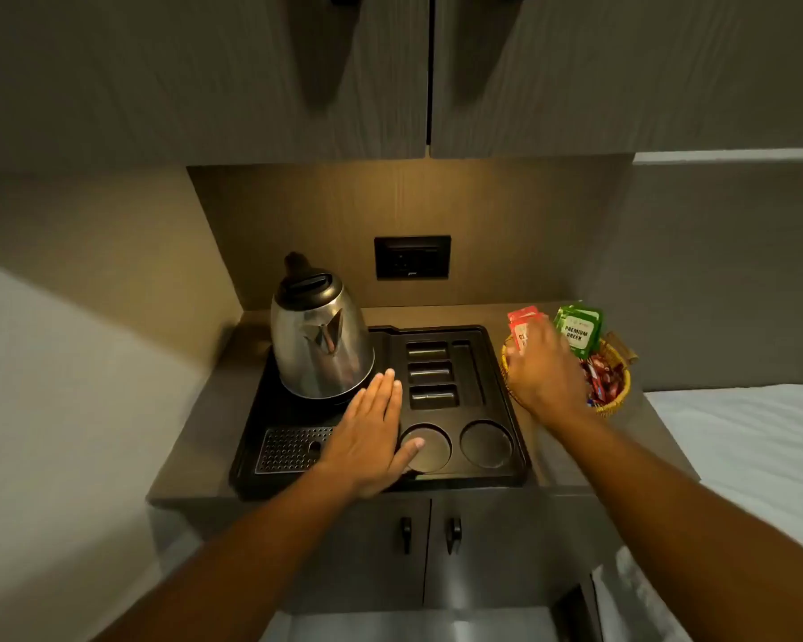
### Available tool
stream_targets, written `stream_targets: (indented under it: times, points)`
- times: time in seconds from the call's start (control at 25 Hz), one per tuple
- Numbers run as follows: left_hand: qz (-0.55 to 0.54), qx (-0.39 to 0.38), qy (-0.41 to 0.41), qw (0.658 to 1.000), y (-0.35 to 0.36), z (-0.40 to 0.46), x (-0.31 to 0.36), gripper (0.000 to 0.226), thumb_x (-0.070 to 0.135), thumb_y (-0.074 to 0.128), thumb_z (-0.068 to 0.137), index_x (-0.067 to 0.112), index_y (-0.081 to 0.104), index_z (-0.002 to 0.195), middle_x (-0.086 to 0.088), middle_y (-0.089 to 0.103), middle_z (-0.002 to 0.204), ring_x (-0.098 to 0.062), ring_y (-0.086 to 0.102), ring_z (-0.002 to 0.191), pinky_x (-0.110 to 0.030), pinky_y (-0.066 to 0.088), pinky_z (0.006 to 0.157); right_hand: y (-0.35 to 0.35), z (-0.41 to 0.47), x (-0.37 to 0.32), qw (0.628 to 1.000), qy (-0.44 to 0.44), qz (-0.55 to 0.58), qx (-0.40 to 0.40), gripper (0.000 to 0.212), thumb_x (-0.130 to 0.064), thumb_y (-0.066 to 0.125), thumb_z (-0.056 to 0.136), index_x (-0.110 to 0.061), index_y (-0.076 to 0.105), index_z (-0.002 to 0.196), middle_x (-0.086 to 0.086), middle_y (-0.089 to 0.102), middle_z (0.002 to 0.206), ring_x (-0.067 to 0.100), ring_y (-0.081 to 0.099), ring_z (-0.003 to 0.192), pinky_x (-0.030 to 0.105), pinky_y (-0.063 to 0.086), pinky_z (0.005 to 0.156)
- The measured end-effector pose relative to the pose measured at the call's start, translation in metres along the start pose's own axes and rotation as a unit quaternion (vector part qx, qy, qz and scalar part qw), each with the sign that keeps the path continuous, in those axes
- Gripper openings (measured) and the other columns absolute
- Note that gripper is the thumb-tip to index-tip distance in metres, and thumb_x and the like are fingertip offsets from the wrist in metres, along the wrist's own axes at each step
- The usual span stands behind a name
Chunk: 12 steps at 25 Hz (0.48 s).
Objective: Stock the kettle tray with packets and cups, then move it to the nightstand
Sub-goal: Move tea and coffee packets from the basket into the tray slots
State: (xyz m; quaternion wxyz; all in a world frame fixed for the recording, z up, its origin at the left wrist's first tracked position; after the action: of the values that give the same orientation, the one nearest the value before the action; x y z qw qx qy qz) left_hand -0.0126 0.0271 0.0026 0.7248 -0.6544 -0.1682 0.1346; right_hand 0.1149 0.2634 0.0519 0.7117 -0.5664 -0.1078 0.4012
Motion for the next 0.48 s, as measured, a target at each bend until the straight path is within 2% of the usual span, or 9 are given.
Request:
stream_targets:
  times: [0.08, 0.12, 0.2, 0.32, 0.48]
  points:
    - [-0.052, -0.027, -0.014, 0.998, 0.009, 0.003, -0.004, 0.088, 0.075, 0.01, 0.088, 0.016, -0.012, 0.15, -0.004, -0.018, 0.158, -0.016, -0.02, 0.144, -0.037, -0.002, 0.117, -0.001, 0.026, 0.031, 0.997, 0.07, 0.042, 0.0, 0.037, -0.032, 0.056, 0.09, -0.008, 0.053, 0.117, 0.017, 0.063, 0.113, 0.033, 0.061, 0.102, 0.039, 0.052, 0.074]
    - [-0.066, -0.031, -0.026, 0.997, 0.012, 0.004, -0.006, 0.089, 0.075, 0.012, 0.088, 0.017, -0.012, 0.15, -0.002, -0.018, 0.158, -0.014, -0.02, 0.143, -0.036, -0.002, 0.116, 0.001, 0.038, 0.048, 0.992, 0.119, 0.048, -0.013, 0.03, -0.029, 0.059, 0.09, -0.007, 0.056, 0.11, 0.017, 0.065, 0.105, 0.034, 0.064, 0.095, 0.036, 0.05, 0.068]
    - [-0.096, -0.051, -0.042, 0.993, 0.021, 0.003, -0.011, 0.089, 0.075, 0.013, 0.088, 0.017, -0.011, 0.151, -0.001, -0.018, 0.159, -0.013, -0.02, 0.143, -0.035, -0.004, 0.115, 0.014, 0.057, 0.066, 0.973, 0.203, 0.081, -0.075, 0.026, -0.028, 0.063, 0.089, -0.008, 0.059, 0.106, 0.017, 0.067, 0.102, 0.034, 0.066, 0.091, 0.036, 0.05, 0.066]
    - [-0.081, -0.059, -0.054, 0.994, 0.024, 0.007, -0.014, 0.089, 0.076, 0.011, 0.087, 0.018, -0.011, 0.151, -0.001, -0.017, 0.159, -0.013, -0.02, 0.143, -0.034, -0.006, 0.115, 0.042, 0.078, 0.07, 0.96, 0.207, 0.123, -0.141, 0.028, -0.028, 0.068, 0.087, -0.009, 0.063, 0.108, 0.016, 0.07, 0.104, 0.031, 0.068, 0.09, 0.036, 0.053, 0.069]
    - [-0.064, -0.073, -0.055, 0.994, 0.026, 0.005, -0.012, 0.091, 0.077, 0.008, 0.085, 0.017, -0.009, 0.151, -0.001, -0.016, 0.159, -0.013, -0.02, 0.143, -0.035, -0.006, 0.116, 0.06, 0.094, 0.073, 0.949, 0.236, 0.131, -0.161, 0.038, -0.031, 0.075, 0.081, -0.007, 0.063, 0.107, 0.017, 0.069, 0.104, 0.035, 0.066, 0.096, 0.034, 0.045, 0.067]
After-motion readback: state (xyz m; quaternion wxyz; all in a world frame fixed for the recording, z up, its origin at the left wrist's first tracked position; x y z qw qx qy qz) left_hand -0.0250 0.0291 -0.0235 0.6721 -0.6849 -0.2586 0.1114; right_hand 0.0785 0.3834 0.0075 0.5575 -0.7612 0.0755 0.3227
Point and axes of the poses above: each hand's wrist, its own z-axis towards the middle knuckle, its own y-axis out of the palm, x = y × z, the point moved 3 cm from there along z, towards the middle knuckle
